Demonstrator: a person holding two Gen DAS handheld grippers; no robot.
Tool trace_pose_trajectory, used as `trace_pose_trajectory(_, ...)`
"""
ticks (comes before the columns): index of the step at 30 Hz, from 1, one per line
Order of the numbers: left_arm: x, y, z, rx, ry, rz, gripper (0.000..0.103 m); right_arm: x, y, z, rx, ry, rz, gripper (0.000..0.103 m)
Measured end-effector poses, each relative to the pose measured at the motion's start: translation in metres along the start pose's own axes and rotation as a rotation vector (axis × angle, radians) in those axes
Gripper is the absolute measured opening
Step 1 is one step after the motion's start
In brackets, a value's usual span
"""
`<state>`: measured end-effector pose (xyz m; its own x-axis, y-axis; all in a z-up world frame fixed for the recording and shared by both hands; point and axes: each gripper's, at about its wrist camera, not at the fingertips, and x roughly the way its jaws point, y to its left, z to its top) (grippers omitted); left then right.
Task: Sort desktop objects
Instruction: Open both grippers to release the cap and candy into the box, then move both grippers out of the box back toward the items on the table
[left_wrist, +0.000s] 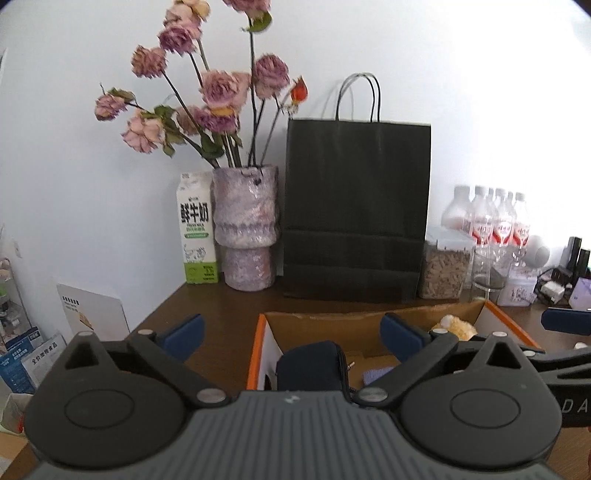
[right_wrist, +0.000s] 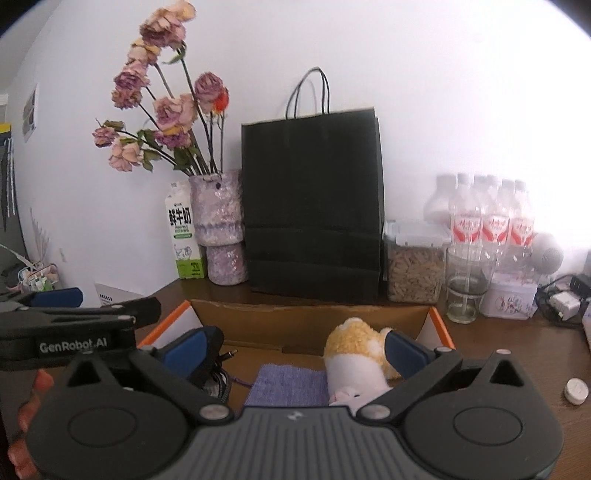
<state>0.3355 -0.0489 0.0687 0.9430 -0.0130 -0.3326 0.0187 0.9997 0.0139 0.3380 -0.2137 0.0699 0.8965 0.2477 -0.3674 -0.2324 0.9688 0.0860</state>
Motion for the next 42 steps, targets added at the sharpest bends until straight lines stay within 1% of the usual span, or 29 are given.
trace_pose_trajectory(8, -0.039, 0.010, 0.010, -0.020, -0.013, -0.022, 0.103, -0.046, 0.013, 0.009, -0.032, -0.052, -0.013, 0.103)
trace_pose_trajectory(16, -0.092, 0.018, 0.004, -0.024, -0.032, -0.018, 0.103, -0.102, 0.029, 0.003, -0.070, -0.085, -0.021, 0.103)
trace_pose_trajectory(20, -0.116, 0.023, -0.003, -0.029, -0.039, -0.019, 0.103, -0.125, 0.033, -0.004, -0.078, -0.090, -0.026, 0.103)
trace_pose_trajectory(23, -0.131, 0.028, -0.013, -0.046, -0.039, -0.013, 0.103, -0.139, 0.034, -0.015, -0.070, -0.079, -0.025, 0.103)
trace_pose_trajectory(27, -0.145, 0.033, -0.028, -0.048, -0.018, -0.027, 0.103, -0.154, 0.034, -0.035, -0.063, -0.051, -0.030, 0.103)
trace_pose_trajectory(36, -0.166, 0.044, -0.067, -0.059, 0.032, -0.037, 0.103, -0.177, 0.039, -0.083, -0.085, 0.013, -0.062, 0.103)
trace_pose_trajectory(42, -0.179, 0.054, -0.094, -0.086, 0.080, -0.047, 0.103, -0.185, 0.036, -0.117, -0.039, 0.077, -0.058, 0.103)
